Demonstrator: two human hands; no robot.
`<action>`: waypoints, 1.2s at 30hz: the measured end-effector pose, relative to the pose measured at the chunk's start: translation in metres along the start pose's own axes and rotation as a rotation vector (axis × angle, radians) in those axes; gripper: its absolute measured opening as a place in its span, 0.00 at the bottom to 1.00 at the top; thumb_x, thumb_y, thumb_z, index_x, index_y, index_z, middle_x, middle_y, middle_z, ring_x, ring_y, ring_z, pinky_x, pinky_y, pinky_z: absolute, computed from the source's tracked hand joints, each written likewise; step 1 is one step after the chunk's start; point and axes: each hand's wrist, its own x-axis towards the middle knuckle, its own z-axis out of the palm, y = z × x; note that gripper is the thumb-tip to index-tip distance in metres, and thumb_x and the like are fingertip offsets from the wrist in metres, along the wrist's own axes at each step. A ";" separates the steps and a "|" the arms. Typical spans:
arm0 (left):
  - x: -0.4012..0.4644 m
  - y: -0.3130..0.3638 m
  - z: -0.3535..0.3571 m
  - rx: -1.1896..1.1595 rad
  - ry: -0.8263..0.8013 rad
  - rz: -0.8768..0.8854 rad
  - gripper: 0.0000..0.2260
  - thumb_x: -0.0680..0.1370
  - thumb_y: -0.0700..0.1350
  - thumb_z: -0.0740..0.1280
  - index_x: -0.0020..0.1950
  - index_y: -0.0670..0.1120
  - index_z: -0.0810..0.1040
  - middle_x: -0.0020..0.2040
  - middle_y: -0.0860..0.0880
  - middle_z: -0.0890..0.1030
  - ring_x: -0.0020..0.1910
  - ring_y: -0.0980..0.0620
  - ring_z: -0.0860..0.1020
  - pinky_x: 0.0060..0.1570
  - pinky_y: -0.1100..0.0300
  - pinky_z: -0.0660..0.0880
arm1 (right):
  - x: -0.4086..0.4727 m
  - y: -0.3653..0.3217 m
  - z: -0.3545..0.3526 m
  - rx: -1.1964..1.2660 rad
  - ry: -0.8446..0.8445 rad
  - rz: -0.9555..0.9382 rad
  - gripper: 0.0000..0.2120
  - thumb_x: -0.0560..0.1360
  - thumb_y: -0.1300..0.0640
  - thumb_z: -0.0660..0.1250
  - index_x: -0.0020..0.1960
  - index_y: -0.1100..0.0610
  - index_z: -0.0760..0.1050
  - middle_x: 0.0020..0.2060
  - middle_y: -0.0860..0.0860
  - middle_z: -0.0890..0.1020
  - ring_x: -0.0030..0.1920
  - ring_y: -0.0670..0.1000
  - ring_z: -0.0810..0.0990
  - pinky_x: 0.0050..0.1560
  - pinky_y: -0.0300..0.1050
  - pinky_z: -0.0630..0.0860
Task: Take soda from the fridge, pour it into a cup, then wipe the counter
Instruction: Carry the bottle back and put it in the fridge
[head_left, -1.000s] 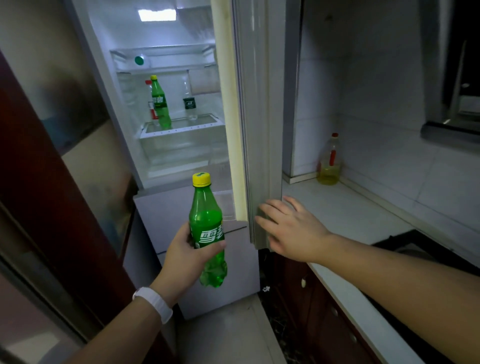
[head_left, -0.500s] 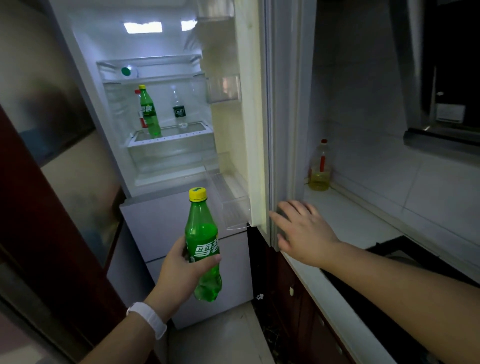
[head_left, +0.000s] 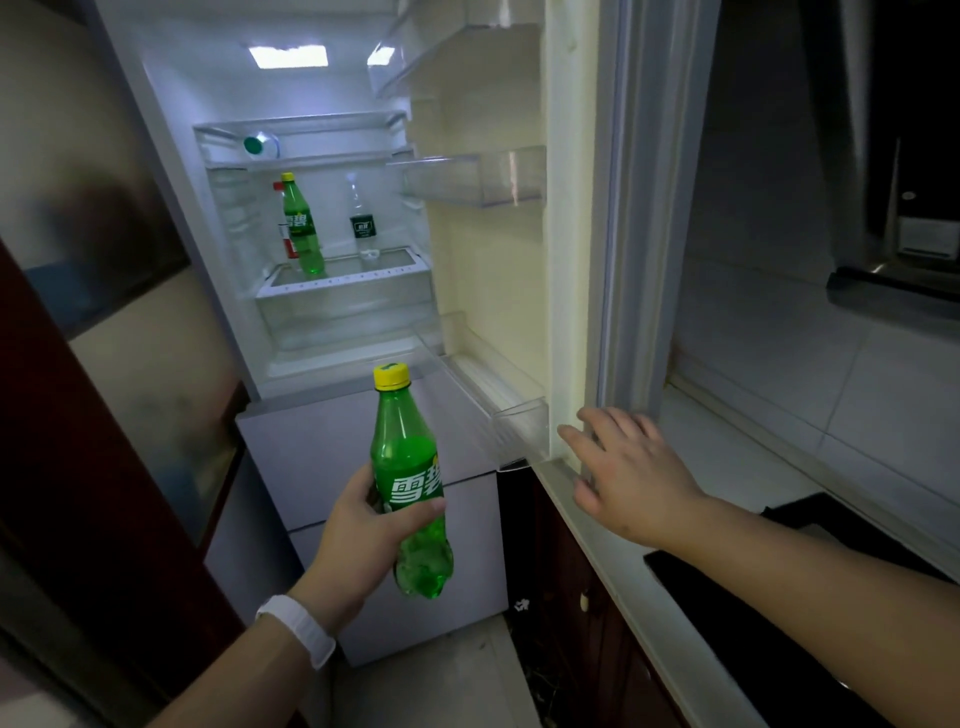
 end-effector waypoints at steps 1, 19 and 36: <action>0.006 -0.001 -0.002 0.000 0.003 -0.002 0.19 0.68 0.34 0.77 0.56 0.46 0.80 0.47 0.51 0.85 0.46 0.51 0.84 0.38 0.63 0.79 | 0.005 -0.003 0.000 0.017 0.013 -0.007 0.26 0.68 0.48 0.66 0.64 0.55 0.73 0.59 0.56 0.75 0.59 0.58 0.73 0.59 0.55 0.71; 0.204 -0.016 -0.110 -0.103 0.017 -0.028 0.19 0.64 0.34 0.79 0.52 0.46 0.81 0.44 0.47 0.86 0.43 0.48 0.84 0.35 0.63 0.78 | 0.213 -0.082 0.043 0.063 -0.061 0.008 0.25 0.68 0.42 0.58 0.59 0.52 0.75 0.58 0.52 0.77 0.57 0.56 0.77 0.57 0.52 0.74; 0.356 -0.024 -0.171 -0.193 0.116 0.016 0.20 0.65 0.29 0.75 0.53 0.45 0.80 0.45 0.43 0.84 0.44 0.42 0.82 0.40 0.52 0.78 | 0.369 -0.114 0.110 0.173 -0.217 0.074 0.25 0.74 0.40 0.58 0.68 0.48 0.67 0.63 0.47 0.71 0.64 0.51 0.69 0.64 0.50 0.66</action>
